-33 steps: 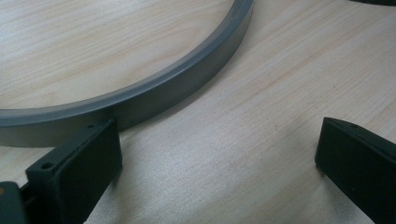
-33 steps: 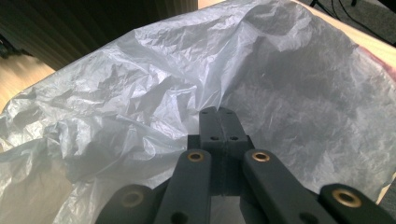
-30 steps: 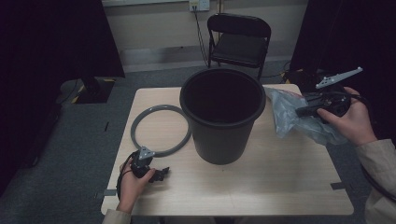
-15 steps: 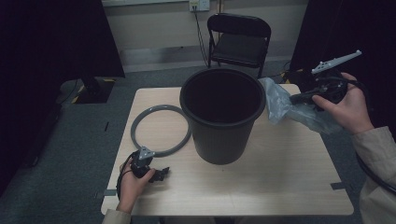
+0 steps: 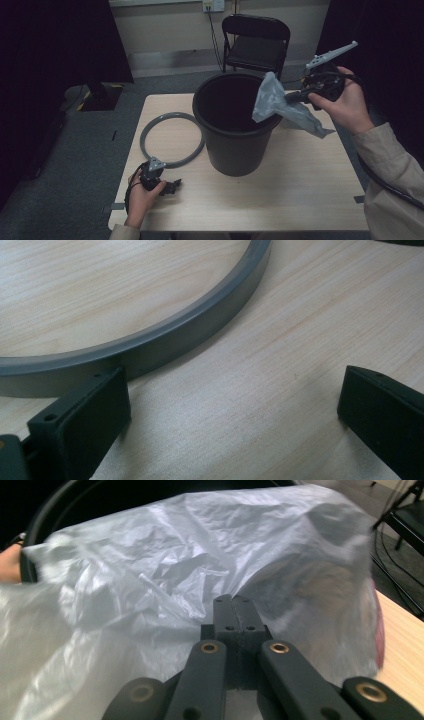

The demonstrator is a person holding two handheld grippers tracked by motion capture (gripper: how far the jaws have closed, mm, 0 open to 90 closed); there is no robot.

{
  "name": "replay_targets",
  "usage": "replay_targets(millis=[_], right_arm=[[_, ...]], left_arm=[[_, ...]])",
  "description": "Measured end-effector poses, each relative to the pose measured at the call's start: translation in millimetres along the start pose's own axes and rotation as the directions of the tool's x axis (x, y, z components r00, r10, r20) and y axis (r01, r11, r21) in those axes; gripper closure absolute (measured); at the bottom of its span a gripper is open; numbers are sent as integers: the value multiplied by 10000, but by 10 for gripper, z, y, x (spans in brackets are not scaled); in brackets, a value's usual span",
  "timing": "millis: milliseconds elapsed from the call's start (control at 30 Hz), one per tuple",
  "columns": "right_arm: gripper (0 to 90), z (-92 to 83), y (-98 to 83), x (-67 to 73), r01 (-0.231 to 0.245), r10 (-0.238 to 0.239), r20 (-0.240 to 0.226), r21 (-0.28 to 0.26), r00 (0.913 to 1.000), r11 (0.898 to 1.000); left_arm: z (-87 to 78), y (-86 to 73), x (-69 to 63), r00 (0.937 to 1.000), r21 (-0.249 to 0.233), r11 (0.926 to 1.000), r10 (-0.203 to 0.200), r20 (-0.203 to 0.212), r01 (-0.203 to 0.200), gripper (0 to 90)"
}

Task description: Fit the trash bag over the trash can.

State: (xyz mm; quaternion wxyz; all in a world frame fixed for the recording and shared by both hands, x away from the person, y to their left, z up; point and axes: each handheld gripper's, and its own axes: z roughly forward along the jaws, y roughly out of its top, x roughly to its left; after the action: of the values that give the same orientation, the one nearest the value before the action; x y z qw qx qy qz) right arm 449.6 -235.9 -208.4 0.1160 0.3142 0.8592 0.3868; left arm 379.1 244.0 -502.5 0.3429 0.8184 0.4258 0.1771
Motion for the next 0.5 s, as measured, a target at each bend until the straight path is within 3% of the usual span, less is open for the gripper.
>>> replay_targets(millis=[233, 500], right_arm=[[900, 230, 230, 170, 370, -367, -376, 67, 9986, 9993], [900, 549, 434, 291, 397, -376, -442, 478, 9983, 9981]], left_arm=[[-2, 1, 2, 10000, 17, 10000, 18, 24, -19, 0], [-2, 1, 4, 10000, 31, 10000, 44, 21, -44, 0]])
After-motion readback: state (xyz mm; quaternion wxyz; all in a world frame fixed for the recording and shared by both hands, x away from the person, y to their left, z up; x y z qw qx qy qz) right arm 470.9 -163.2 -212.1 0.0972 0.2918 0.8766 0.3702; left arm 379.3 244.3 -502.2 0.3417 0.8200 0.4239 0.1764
